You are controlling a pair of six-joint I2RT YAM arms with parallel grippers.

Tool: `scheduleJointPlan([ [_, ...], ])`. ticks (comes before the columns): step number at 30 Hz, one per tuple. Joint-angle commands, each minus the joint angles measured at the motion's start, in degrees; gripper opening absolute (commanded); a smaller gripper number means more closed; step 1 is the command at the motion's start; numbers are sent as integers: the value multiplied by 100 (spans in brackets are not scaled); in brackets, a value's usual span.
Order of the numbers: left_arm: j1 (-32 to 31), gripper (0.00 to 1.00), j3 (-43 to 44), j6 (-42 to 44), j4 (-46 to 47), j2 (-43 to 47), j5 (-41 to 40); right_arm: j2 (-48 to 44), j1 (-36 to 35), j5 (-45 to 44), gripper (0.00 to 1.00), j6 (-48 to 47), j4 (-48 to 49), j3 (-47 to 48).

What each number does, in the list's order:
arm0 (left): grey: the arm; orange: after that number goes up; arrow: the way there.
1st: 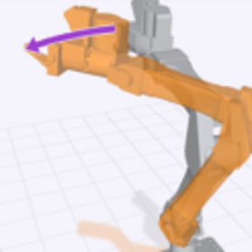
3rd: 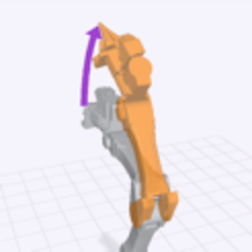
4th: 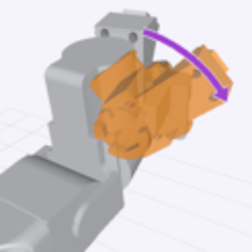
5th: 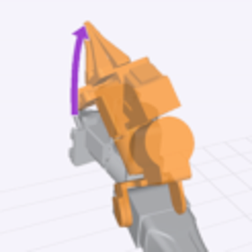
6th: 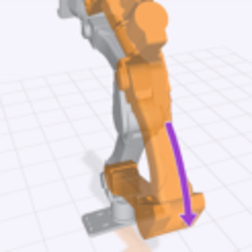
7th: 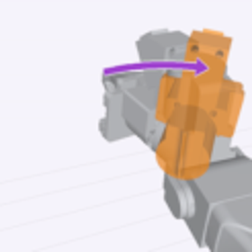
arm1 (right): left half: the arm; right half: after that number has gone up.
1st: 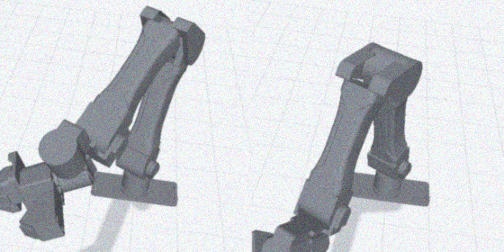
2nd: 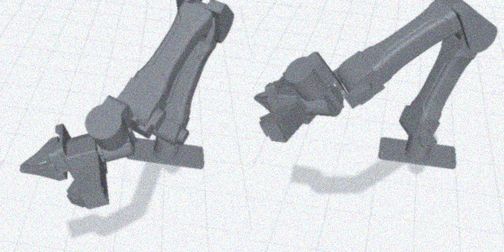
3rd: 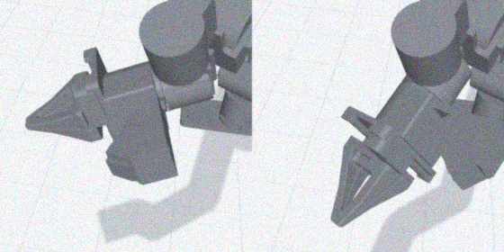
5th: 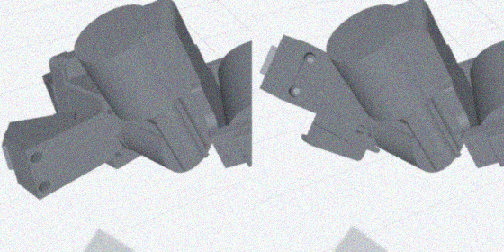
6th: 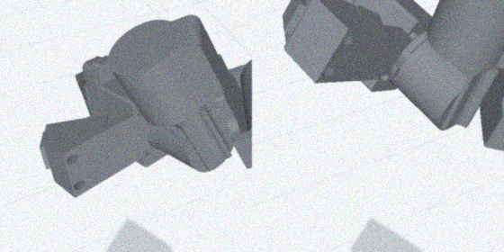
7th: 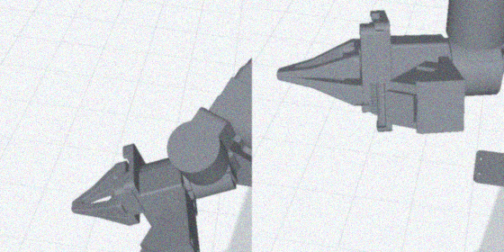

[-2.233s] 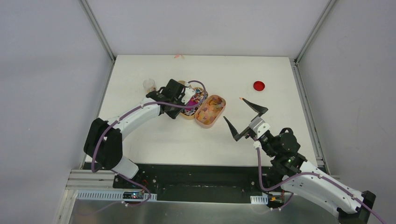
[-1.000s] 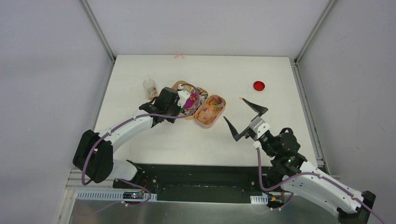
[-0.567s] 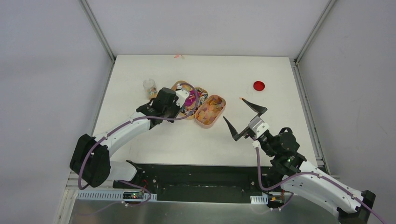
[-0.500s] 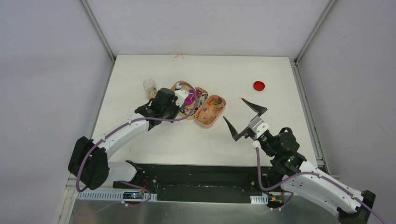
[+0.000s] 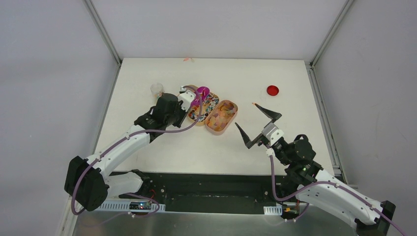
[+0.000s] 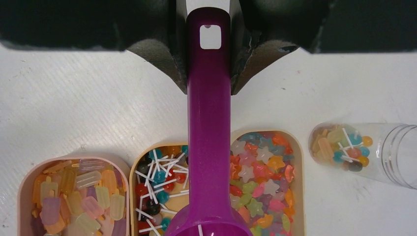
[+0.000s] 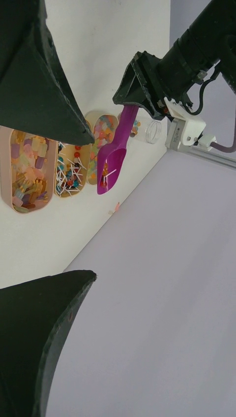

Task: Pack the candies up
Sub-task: Place the fake candies in the packing bottle.

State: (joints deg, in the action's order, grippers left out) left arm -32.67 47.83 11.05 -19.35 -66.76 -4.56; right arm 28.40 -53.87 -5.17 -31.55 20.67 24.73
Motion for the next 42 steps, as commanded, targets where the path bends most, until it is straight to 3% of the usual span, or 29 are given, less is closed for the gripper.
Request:
scheduleJointPlan([
  [1,-33,0,209,-14,124,292,-198,-58,13,15,99,26,113,179],
  [20,1,0,1994,-506,-1832,-192,-989,211,16,14,99,299,408,96],
  [33,341,0,2700,-1448,-2377,-382,-1439,164,15,113,99,364,280,134],
  [42,1067,0,2829,-1274,-2668,-217,-879,11,9,281,99,526,98,177],
])
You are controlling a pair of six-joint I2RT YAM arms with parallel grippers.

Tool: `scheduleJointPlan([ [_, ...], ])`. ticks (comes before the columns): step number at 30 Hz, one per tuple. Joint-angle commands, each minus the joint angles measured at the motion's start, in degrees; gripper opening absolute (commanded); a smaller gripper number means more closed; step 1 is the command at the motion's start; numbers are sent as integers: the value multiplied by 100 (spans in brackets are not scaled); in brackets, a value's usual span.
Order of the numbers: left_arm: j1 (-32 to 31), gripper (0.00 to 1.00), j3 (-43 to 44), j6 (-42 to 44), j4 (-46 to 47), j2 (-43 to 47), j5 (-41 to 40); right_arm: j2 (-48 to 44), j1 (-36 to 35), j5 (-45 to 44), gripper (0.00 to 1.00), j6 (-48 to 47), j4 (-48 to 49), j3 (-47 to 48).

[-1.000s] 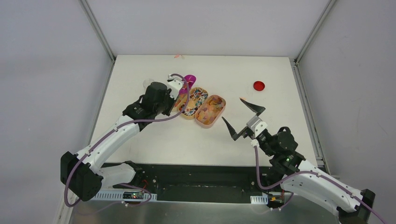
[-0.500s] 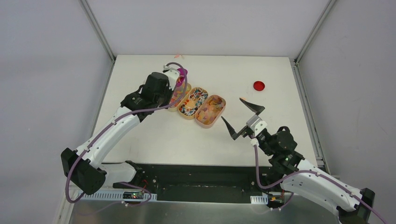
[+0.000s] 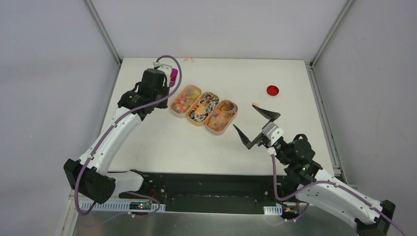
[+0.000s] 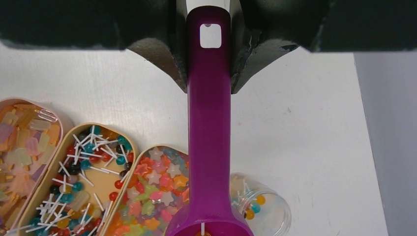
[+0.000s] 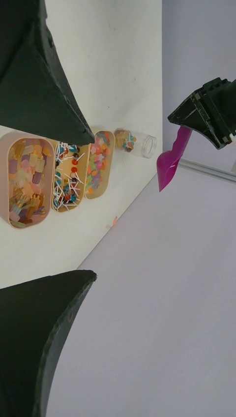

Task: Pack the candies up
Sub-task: Place the fake candies in the packing bottle.

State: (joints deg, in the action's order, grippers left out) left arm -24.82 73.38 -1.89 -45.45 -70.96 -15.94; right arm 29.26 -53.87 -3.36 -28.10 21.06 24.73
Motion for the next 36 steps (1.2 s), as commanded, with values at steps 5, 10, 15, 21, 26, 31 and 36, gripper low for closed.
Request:
scheduleJointPlan([
  [5,717,0,438,439,-366,212,661,170,14,212,99,189,-147,294],
  [10,1079,0,495,830,-709,198,901,371,13,383,99,469,-252,452],
  [15,1267,0,459,1058,-771,300,1154,669,14,498,99,463,-374,524],
  [21,1430,0,484,1257,-972,299,907,525,14,644,99,588,-93,306],
  [26,1621,0,638,1339,-1171,291,886,353,16,656,99,706,-45,243],
  [31,1638,0,903,1315,-1400,161,955,292,15,620,99,828,171,138],
  [36,1647,0,1000,1250,-1561,93,960,330,15,625,99,855,201,150],
])
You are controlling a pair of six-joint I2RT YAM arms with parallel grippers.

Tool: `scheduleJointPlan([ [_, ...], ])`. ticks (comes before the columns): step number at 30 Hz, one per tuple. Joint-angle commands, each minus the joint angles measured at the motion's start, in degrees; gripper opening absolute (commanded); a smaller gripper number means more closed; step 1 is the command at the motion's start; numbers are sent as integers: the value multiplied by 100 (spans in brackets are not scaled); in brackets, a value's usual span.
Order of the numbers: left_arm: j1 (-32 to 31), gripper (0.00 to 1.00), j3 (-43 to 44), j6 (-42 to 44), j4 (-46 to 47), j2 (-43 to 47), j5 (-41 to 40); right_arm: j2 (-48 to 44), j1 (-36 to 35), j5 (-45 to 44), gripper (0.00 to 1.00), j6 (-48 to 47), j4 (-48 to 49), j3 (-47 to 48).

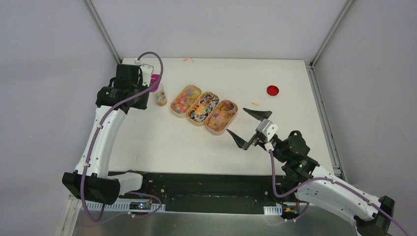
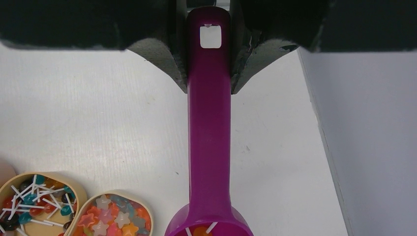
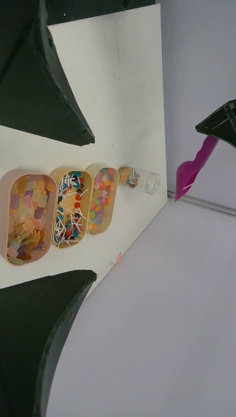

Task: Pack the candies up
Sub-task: Place the fake candies in the packing bottle.

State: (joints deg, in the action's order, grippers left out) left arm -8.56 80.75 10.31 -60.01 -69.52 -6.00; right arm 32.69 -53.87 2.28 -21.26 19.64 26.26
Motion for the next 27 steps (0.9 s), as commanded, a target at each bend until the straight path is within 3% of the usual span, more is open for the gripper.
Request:
scheduleJointPlan([
  [1,21,0,272,18,-136,-53,-33,-23,12,95,99,186,342,1],
  [21,38,0,-95,-53,-304,-186,-296,-90,17,208,99,320,447,-32],
  [27,38,0,194,-119,-557,-378,-177,-58,10,233,99,376,488,-125],
])
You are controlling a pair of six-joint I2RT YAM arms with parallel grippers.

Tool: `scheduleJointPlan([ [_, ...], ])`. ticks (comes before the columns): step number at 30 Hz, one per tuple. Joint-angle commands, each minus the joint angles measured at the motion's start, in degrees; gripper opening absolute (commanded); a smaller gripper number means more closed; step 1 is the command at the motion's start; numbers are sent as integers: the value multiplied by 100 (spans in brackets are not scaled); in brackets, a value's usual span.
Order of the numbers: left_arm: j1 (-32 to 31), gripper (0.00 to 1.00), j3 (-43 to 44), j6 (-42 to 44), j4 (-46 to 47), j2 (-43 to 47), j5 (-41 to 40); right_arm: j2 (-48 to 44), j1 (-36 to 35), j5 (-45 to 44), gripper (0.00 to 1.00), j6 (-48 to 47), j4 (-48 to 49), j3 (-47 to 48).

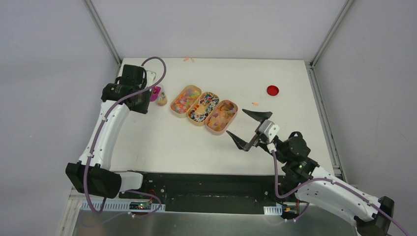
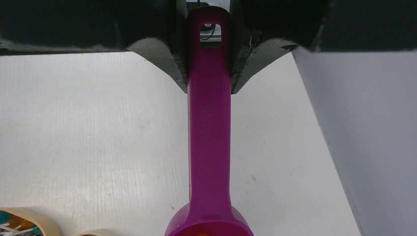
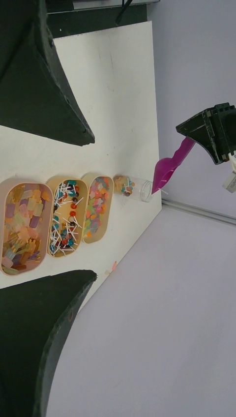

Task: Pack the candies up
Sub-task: Place the fake candies in the packing bottle.

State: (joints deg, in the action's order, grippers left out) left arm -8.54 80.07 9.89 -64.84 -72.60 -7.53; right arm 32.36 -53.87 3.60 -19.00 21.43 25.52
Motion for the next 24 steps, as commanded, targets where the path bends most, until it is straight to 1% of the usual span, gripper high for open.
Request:
scheduleJointPlan([
  [1,36,0,296,-95,-108,-97,-29,-2,13,106,99,156,305,-55],
  [17,45,0,653,-197,-626,-449,-286,-97,14,168,99,160,309,-91],
  [24,45,0,1077,-143,-847,-767,-576,-97,13,168,99,154,314,-116],
])
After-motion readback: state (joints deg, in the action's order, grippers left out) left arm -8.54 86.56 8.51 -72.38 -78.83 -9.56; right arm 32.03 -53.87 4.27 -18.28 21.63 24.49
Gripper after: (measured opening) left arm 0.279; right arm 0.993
